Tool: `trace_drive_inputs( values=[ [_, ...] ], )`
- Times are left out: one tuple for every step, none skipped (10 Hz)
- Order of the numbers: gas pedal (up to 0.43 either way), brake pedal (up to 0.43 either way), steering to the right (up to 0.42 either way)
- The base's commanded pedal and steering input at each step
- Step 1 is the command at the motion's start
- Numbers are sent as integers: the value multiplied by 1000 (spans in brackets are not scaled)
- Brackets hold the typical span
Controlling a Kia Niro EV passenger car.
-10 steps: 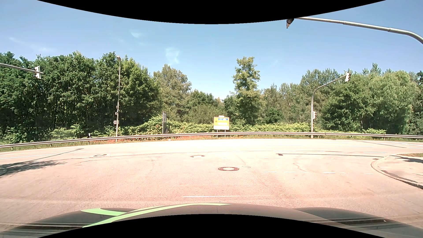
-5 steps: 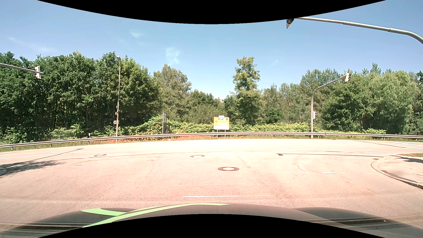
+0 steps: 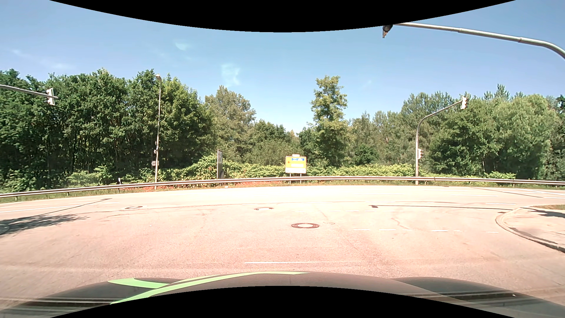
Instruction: Follow the waypoints while adhering to traffic rules and regulations
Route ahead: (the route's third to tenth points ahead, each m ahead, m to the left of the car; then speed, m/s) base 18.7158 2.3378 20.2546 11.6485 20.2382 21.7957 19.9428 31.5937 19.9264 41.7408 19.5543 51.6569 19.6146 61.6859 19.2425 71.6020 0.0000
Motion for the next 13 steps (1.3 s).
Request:
trace_drive_inputs(
  values=[
    [0, 366, -24],
    [0, 366, -24],
    [0, 366, -24],
    [0, 366, -24],
    [0, 366, -24],
    [0, 366, -24],
    [0, 366, -24],
    [0, 366, -24],
    [0, 366, -24],
    [0, 366, -24],
    [0, 366, -24],
    [0, 366, -24],
    [0, 366, -24]
  ],
)
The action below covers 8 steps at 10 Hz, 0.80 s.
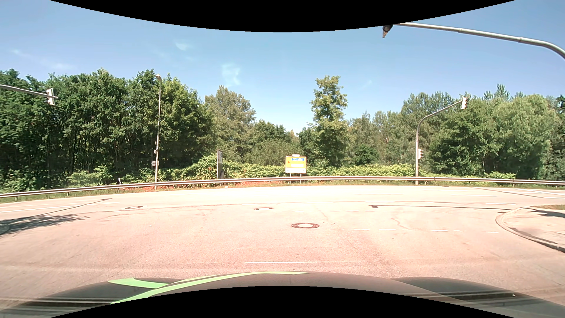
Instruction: Follow the waypoints while adhering to traffic rules and regulations
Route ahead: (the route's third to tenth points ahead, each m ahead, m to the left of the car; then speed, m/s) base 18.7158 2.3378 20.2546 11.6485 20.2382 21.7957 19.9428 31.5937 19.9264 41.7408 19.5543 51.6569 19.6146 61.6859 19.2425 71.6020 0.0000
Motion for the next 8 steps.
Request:
trace_drive_inputs(
  values=[
    [0, 366, -24],
    [0, 366, -24],
    [0, 366, -24],
    [0, 366, -24],
    [0, 366, -24],
    [0, 366, -24],
    [0, 366, -24],
    [0, 366, -24]
  ],
)
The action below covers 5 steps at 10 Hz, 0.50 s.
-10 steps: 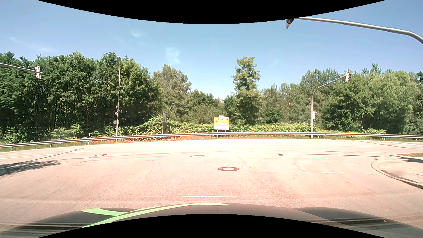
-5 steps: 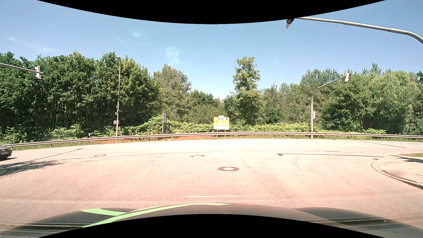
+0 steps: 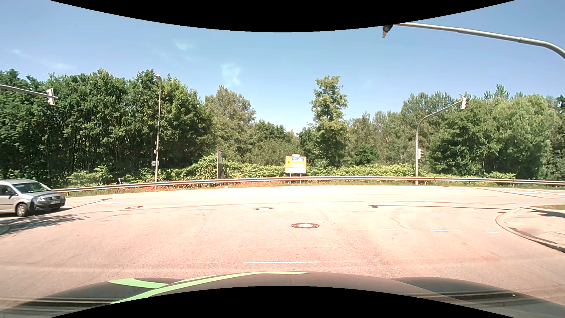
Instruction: Follow the waypoints while adhering to traffic rules and regulations
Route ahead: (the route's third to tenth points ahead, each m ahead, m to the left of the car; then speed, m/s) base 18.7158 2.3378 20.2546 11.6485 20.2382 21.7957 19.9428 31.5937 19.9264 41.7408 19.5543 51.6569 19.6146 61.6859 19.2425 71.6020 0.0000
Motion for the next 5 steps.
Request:
trace_drive_inputs(
  values=[
    [0, 366, -24],
    [0, 366, -24],
    [0, 366, -24],
    [0, 366, -24],
    [0, 372, -24]
  ],
)
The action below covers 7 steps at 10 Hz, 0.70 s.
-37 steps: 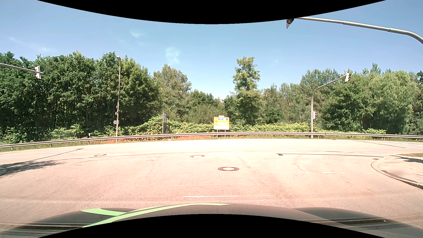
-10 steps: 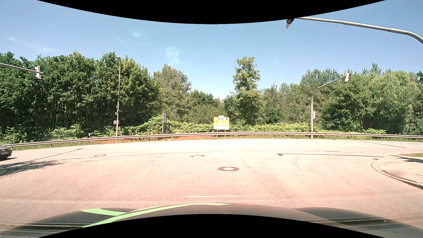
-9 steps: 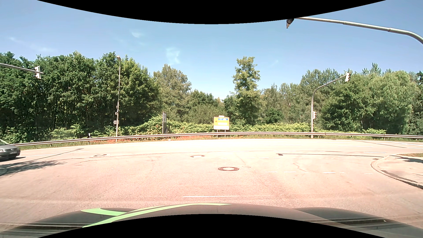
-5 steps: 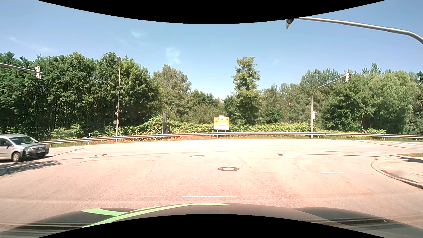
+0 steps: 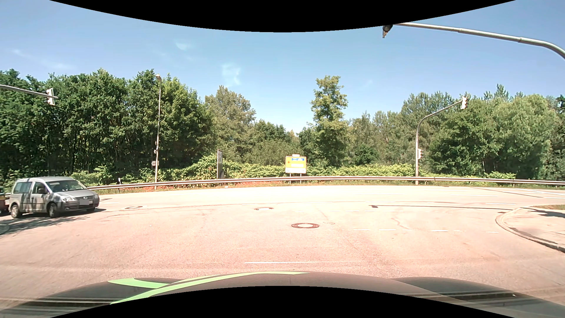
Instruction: Follow the waypoints while adhering to traffic rules and regulations
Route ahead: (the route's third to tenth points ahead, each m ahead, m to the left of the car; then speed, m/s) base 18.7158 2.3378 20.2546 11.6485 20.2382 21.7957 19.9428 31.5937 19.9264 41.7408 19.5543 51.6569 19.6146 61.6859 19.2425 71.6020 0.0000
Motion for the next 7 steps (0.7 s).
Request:
trace_drive_inputs(
  values=[
    [0, 366, -24],
    [0, 366, -24],
    [0, 366, -24],
    [0, 366, -24],
    [0, 366, -24],
    [0, 366, -24],
    [0, 366, -24]
  ],
)
